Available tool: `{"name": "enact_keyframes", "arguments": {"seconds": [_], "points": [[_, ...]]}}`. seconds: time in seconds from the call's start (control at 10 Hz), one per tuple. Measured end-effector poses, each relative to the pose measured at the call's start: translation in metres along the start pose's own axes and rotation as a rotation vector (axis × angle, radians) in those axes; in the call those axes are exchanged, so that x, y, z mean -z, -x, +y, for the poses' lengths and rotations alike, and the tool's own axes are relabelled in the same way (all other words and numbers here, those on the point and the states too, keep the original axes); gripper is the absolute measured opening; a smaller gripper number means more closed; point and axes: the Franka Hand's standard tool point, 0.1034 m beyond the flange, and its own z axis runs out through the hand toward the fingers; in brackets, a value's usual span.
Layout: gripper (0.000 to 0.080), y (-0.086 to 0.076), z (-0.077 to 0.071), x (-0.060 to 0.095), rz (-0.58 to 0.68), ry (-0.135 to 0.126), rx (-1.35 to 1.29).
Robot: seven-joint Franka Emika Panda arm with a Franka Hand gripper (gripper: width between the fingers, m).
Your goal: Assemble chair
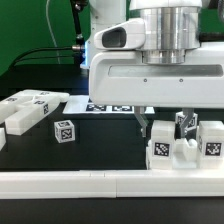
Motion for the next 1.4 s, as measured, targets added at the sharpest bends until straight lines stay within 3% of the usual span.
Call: {"name": "enact_keyframes", "arguments": {"seconds": [0.4,0.6,0.8,0.9,1.0,1.1,1.2,1.3,1.4], "points": [[0.0284,0.000,0.001,0.002,-0.029,0.038,-0.682],[0.0284,0.000,-0.001,0.001,-0.035,0.019,-1.047],[0.0284,-0.001,0.001,0.001,-0.053,0.010,-1.200],[0.0357,0.000,0.000,0.001,-0.054,0.011,-1.216],[0.0357,0.000,0.000,0.001,-0.054,0.011,-1.204],[0.0541,0.000,0.000,0.000,-0.053,0.010,-1.157],[0.0541,-0.002,0.004,0.000,-0.052,0.004,-0.996],[0.0627,-0.006,0.009,0.001,-0.048,-0.008,-0.786],[0.0643,-0.005,0.010,-0.001,-0.056,-0.018,-0.609]]}}
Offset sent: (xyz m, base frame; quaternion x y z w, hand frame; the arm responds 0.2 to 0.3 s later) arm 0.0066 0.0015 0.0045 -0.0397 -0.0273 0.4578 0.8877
